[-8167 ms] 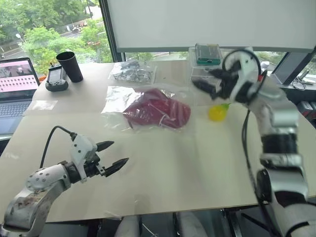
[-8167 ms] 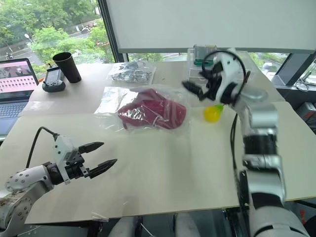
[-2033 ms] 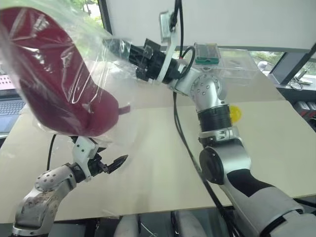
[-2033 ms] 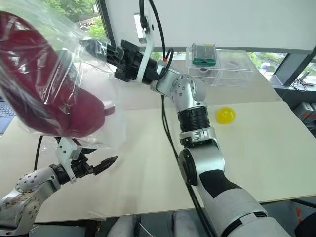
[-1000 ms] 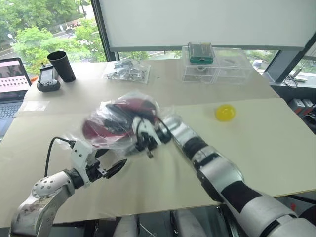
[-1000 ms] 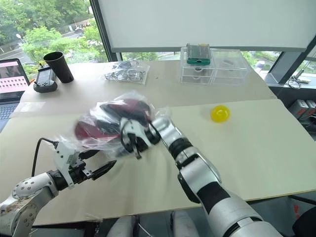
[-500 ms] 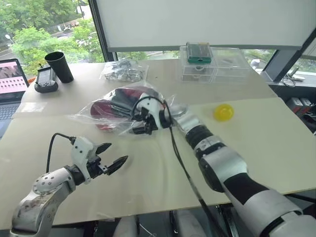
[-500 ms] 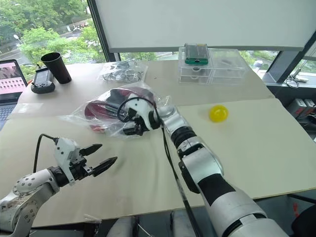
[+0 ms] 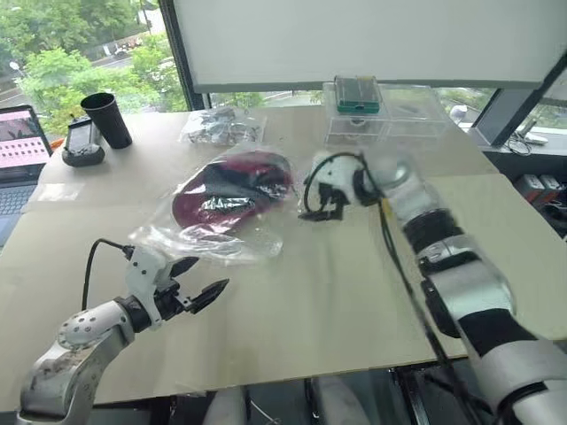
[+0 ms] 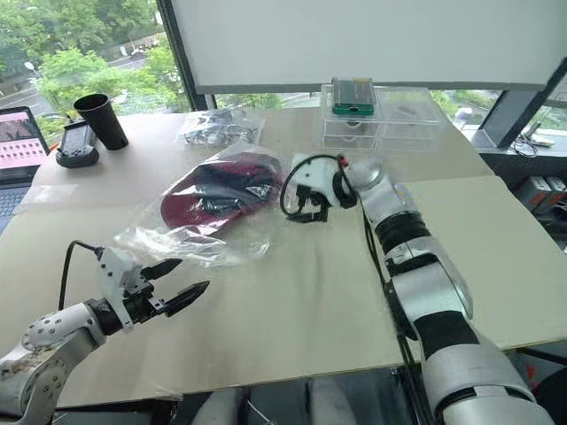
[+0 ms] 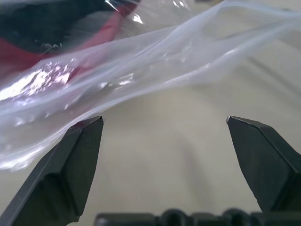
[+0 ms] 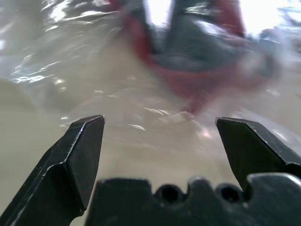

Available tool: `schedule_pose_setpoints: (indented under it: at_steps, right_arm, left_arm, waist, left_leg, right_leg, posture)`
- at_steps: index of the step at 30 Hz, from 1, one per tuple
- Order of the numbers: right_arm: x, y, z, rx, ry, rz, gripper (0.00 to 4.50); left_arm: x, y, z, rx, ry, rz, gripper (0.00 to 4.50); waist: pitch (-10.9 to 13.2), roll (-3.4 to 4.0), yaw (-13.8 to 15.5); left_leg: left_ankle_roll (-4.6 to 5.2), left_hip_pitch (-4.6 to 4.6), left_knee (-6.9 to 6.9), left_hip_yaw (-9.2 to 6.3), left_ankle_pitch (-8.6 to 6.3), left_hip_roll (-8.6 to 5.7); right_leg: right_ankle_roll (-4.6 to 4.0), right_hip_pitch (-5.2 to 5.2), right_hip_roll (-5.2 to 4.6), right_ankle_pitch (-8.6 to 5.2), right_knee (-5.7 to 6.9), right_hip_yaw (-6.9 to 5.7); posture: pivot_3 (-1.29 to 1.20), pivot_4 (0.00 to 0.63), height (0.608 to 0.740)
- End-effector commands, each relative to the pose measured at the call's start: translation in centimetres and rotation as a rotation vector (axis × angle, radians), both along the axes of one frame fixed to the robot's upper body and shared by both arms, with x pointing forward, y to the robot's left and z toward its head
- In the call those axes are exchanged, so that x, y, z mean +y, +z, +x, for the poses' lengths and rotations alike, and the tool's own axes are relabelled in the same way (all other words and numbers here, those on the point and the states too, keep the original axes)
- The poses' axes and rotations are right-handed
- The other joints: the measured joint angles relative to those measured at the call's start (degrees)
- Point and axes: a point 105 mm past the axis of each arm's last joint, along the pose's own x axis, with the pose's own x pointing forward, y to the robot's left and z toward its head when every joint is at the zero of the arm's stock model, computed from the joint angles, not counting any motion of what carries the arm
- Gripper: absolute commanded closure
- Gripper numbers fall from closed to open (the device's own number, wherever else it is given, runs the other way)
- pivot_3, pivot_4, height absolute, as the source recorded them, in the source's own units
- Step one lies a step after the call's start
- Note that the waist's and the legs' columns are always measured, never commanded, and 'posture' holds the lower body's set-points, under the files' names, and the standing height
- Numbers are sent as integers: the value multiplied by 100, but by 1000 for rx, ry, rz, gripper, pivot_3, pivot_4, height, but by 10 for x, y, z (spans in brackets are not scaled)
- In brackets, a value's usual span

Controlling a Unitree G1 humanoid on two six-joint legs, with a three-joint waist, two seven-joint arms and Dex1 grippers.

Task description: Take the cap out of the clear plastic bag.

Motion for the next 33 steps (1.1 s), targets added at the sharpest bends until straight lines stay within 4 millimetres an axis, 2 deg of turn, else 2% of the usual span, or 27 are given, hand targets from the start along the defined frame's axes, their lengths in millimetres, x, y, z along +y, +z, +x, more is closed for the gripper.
schedule_pose_setpoints:
  at_steps: [1,4,8,10,13,15,18,23,28,32,33]
  right_arm:
    - [43,72,-46,-7,143,326,17]
    - [69,72,-72,74,165,384,17]
    - [103,62,-102,190,231,413,17]
    - [118,56,-111,226,243,412,17]
    - [145,30,-118,237,253,324,17]
    - [158,11,-116,230,224,257,17]
    - [163,1,-115,234,205,226,17]
    - [164,-25,-109,177,148,127,17]
    - [150,-38,-91,-10,55,21,17]
    - [140,-45,-82,-54,3,3,17]
    - [138,-45,-80,-56,-12,13,260]
  left_arm:
    - [23,17,-7,-47,90,-14,0]
    - [49,14,-15,-39,196,10,0]
    - [64,13,-21,-37,267,9,0]
    - [73,12,-24,-34,304,-5,0]
    - [87,5,-31,-15,348,20,0]
    - [91,4,-34,-11,356,25,0]
    - [90,4,-34,-13,351,25,0]
    - [89,3,-34,-12,352,23,0]
    - [75,3,-32,-13,312,3,0]
    - [67,9,-28,-36,293,-14,0]
    - [63,12,-25,-41,288,-38,0]
  waist:
    - [0,0,-48]
    - [-1,2,-76]
    - [-3,1,57]
    - [-2,1,79]
    - [-6,-5,95]
    - [-10,-10,77]
    - [-10,-11,87]
    - [-18,-24,96]
    - [-19,-26,85]
    - [-21,-29,87]
    - [-21,-29,86]
  left_leg:
    - [2,-1,-2,-1,-1,8]
    - [5,2,-2,-5,-5,42]
    - [4,11,5,-14,-6,44]
    - [2,6,15,-10,-5,44]
    - [2,6,15,-8,-5,47]
    - [1,6,12,-7,-5,47]
    - [1,4,10,-7,-5,47]
    - [0,0,11,-8,-5,46]
    - [0,2,8,-7,-6,48]
    - [0,2,9,-7,-6,47]
    - [0,2,8,-7,-6,47]
  right_leg:
    - [-1,-3,7,0,2,0]
    - [-4,-3,37,0,3,-7]
    - [-3,12,41,-13,1,-24]
    - [8,11,40,-22,-3,-24]
    - [3,9,41,-25,-4,-25]
    - [-1,8,41,-26,-4,-25]
    - [-14,3,41,-21,-3,-25]
    - [-17,3,39,-19,-6,-29]
    - [-15,2,40,-21,-6,-30]
    - [-15,3,39,-21,-7,-30]
    - [-14,3,40,-21,-7,-30]
  posture:
    - [0,150,740]
    - [0,150,740]
    - [0,150,740]
    - [0,150,740]
    - [0,150,740]
    - [0,150,740]
    - [0,150,740]
    - [0,150,740]
    - [0,150,740]
    - [0,150,740]
    - [0,150,740]
